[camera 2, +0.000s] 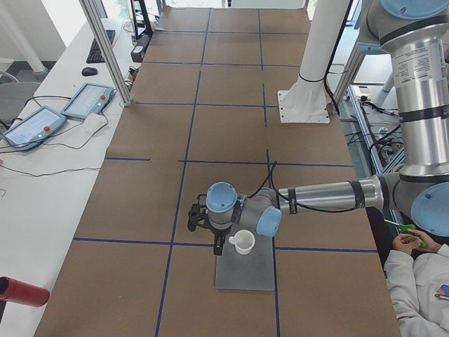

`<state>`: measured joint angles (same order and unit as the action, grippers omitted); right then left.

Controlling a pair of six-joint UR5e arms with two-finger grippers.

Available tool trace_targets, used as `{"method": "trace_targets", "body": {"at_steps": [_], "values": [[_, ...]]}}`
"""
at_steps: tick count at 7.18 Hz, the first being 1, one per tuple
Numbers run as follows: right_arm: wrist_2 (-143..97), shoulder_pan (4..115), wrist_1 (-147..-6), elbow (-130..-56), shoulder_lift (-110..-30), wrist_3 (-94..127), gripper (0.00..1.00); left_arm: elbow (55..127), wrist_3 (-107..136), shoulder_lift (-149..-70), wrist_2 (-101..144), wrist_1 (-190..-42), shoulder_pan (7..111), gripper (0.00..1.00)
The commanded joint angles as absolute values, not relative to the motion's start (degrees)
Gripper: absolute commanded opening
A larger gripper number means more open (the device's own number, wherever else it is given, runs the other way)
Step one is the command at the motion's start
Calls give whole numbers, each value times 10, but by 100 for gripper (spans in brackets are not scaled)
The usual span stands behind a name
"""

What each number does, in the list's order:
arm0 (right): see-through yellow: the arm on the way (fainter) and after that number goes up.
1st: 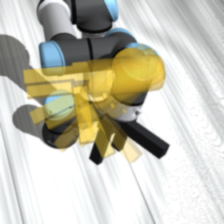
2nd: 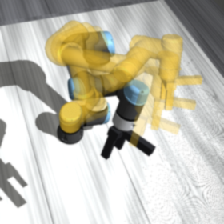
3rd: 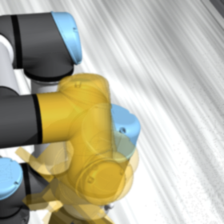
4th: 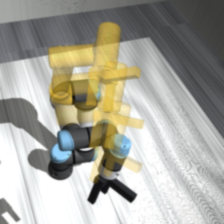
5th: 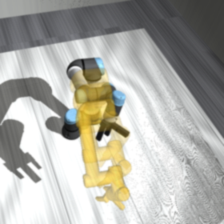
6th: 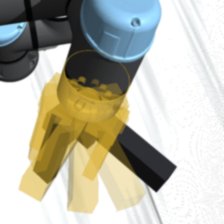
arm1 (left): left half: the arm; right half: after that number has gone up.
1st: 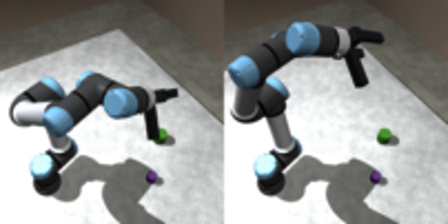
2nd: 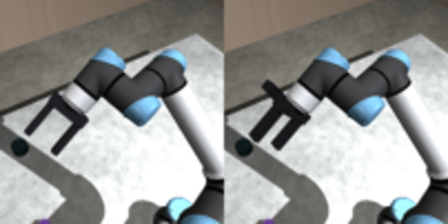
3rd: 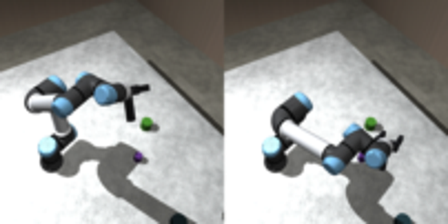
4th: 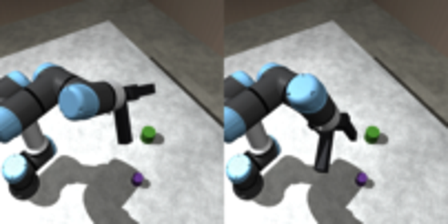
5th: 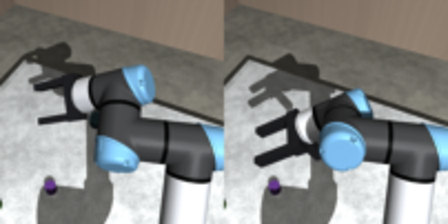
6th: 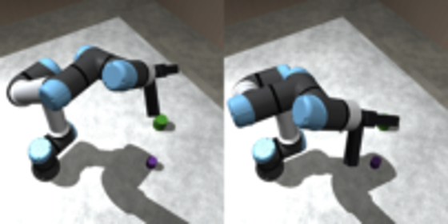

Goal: Place cup on laptop

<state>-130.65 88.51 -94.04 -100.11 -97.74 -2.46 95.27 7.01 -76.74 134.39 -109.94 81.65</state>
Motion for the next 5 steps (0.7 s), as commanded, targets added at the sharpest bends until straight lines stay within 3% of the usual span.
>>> {"method": "trace_targets", "body": {"at_steps": [1, 5], "values": [[-1306, 885, -940, -1001, -977, -25, 100, 1043, -62, -768, 1341, -920, 891, 100], [-1307, 885, -940, -1001, -977, -25, 100, 1045, -65, -759, 1342, -896, 893, 100]]}}
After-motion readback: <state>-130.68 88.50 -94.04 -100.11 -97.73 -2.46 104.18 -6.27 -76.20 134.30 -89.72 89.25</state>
